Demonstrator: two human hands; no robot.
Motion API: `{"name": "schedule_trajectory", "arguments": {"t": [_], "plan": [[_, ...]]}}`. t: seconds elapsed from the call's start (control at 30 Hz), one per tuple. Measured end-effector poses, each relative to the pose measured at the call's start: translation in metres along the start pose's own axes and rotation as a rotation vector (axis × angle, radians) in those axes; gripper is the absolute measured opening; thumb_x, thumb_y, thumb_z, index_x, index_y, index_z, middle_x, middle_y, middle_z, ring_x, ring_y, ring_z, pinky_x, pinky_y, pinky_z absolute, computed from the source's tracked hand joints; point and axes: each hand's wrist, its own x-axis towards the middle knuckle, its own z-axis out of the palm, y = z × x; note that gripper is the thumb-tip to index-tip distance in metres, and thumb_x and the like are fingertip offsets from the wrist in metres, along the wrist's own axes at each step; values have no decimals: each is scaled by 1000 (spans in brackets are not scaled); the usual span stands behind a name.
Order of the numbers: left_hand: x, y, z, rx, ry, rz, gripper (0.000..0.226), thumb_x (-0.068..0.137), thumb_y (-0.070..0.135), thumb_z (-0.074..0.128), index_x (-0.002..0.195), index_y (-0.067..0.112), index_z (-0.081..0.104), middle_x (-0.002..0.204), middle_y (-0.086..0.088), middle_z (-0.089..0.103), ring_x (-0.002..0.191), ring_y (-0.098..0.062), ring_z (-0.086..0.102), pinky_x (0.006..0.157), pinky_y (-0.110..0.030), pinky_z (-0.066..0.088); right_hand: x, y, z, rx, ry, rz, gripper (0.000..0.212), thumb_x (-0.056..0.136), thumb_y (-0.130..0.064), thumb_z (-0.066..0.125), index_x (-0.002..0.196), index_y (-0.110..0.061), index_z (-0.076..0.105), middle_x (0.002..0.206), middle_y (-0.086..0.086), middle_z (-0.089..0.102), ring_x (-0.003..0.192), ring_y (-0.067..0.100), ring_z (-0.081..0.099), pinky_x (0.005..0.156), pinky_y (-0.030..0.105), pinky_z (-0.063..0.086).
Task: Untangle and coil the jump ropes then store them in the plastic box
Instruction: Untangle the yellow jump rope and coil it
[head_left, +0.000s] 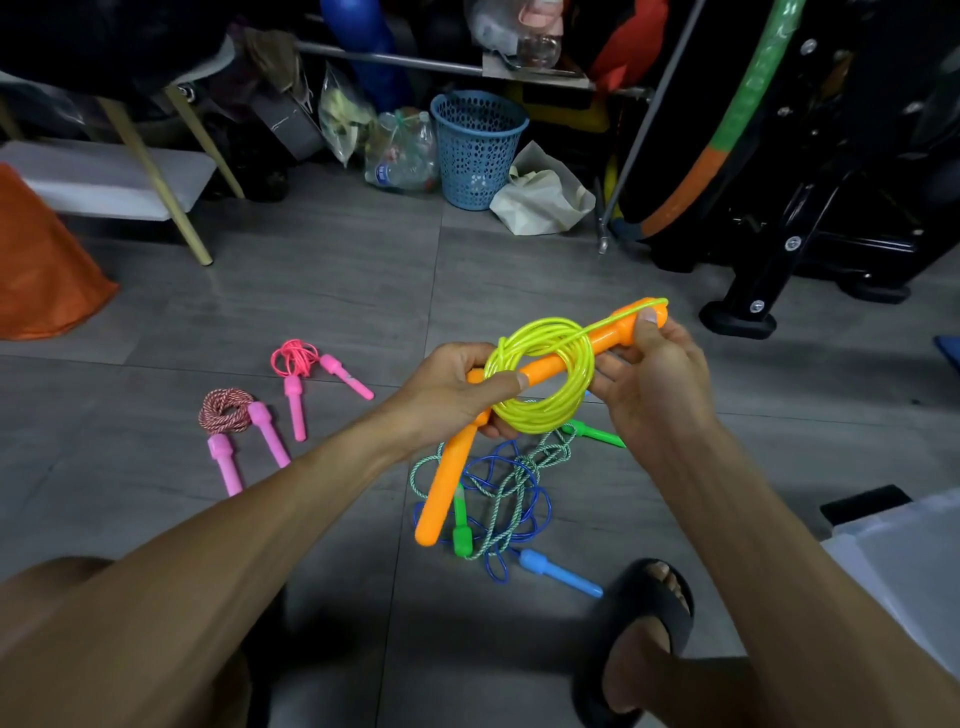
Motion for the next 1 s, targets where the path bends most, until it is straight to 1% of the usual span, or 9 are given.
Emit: {"name": "schedule_trajectory", "arguments": {"t": [0.13, 0.27, 0.37, 0.5, 0.6, 0.73, 0.83, 0.9, 1.0], "plan": [[1, -2, -4, 31, 22, 37, 20, 87, 10, 65, 99, -6, 61, 90, -30, 65, 69, -28, 68, 59, -29, 58, -2, -2, -1, -24, -5, -20, 30, 102, -20, 36, 131, -27, 37, 95, 14, 62, 81, 32, 70, 78, 52, 56], [4, -1, -13, -22, -11, 37, 18, 79, 6, 72, 90, -1, 60, 80, -16, 62, 66, -16, 64, 62, -29, 58, -3, -2, -4, -1, -22, 30, 25, 103, -23, 34, 125, -26, 44, 98, 19, 64, 81, 31, 72, 67, 45, 59], [4, 1, -17, -165, -167, -37, 45, 72, 10, 75, 112, -3, 58, 90, -11, 67, 76, -16, 67, 65, -28, 56, -3, -1, -6, 82, -54, 85, 24, 103, -24, 31, 124, -26, 43, 93, 16, 67, 75, 26, 73, 59, 39, 59], [2, 5, -23, -364, -376, -96, 47, 62, 22, 79, 106, 13, 66, 94, -4, 73, 86, -17, 70, 70, -31, 56, -2, -1, -7, 112, -137, 80, 23, 103, -24, 28, 121, -24, 44, 73, 7, 72, 70, 21, 72, 57, 34, 58], [4, 5, -28, -389, -446, -73, 49, 59, 24, 85, 105, 17, 70, 97, -4, 73, 90, -18, 70, 75, -34, 57, -2, 3, -8, 119, -156, 78, 24, 103, -25, 28, 122, -23, 44, 79, 10, 71, 76, 25, 70, 66, 40, 57], [0, 5, -27, -419, -512, -73, 31, 60, 22, 80, 90, 25, 75, 90, 2, 74, 84, -13, 70, 72, -31, 58, -4, 6, -6, 89, -213, 222, 22, 100, -29, 31, 114, -24, 48, 115, 21, 56, 106, 38, 53, 96, 59, 40], [-2, 0, -26, -434, -448, -77, 16, 64, 20, 78, 79, 22, 73, 80, 2, 72, 74, -12, 69, 65, -28, 56, -7, 4, -2, 25, -323, 265, 20, 100, -29, 33, 106, -24, 51, 107, 20, 63, 91, 34, 64, 83, 49, 51], [0, -1, -23, -372, -322, -44, 11, 73, 12, 68, 78, 21, 73, 76, 2, 71, 69, -10, 68, 60, -24, 54, -8, 4, -2, -129, -362, 246, 18, 100, -29, 36, 104, -24, 53, 106, 19, 66, 91, 32, 65, 84, 46, 50], [3, -5, -15, -169, -114, 9, 21, 80, 12, 67, 100, 9, 66, 89, -12, 69, 80, -21, 67, 67, -33, 58, -6, 8, 0, -499, -290, 168, 21, 97, -28, 44, 103, -21, 63, 104, 15, 67, 86, 25, 63, 78, 39, 49]]}}
